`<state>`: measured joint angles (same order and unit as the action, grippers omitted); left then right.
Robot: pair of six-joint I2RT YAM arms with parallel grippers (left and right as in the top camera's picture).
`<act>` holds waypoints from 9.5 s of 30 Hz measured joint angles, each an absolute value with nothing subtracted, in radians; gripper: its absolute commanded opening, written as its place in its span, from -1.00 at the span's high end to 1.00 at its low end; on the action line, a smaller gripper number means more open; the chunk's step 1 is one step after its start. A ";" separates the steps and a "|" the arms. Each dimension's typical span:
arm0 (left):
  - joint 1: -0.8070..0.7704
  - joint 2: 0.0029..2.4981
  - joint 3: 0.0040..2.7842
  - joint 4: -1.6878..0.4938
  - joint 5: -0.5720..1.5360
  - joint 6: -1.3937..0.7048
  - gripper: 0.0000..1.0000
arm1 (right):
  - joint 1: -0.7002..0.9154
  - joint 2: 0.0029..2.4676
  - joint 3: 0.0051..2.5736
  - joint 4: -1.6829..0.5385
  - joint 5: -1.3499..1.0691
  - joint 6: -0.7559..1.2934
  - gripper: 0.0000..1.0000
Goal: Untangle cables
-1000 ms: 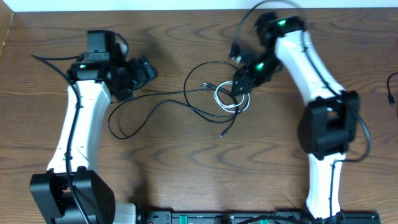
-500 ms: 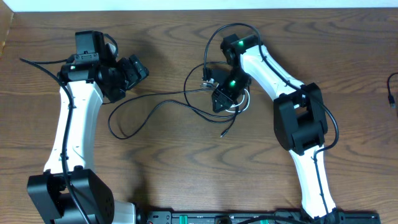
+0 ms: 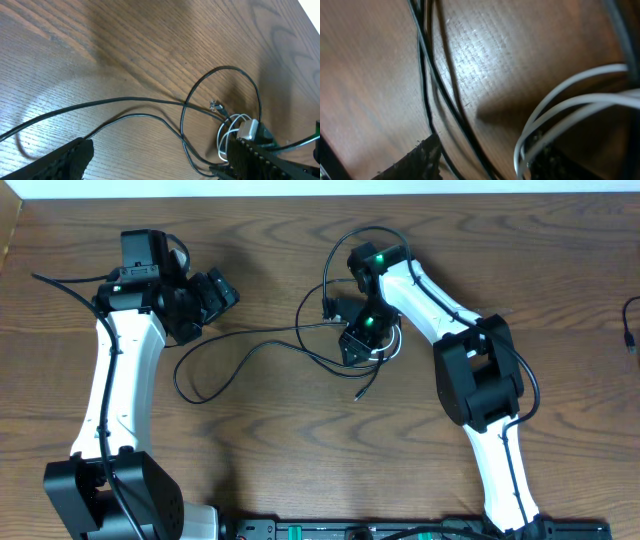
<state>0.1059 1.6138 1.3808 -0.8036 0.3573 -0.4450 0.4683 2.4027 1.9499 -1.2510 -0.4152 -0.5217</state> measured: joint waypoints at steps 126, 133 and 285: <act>0.080 1.444 1.313 -0.708 0.487 -0.294 -0.83 | -0.147 2.198 2.425 -1.499 -0.451 -0.184 -0.99; 0.110 1.333 1.313 -0.708 0.449 -0.284 -0.83 | 0.165 2.198 2.287 -1.328 -0.408 -0.306 -0.98; 0.113 1.329 1.313 -0.774 0.438 -0.283 -0.85 | -0.035 2.350 1.857 -0.789 0.056 0.259 0.85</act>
<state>0.1127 1.3293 1.3132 -0.7742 0.4381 -0.2829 -0.0349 2.3497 1.8568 -0.7895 0.0555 0.2592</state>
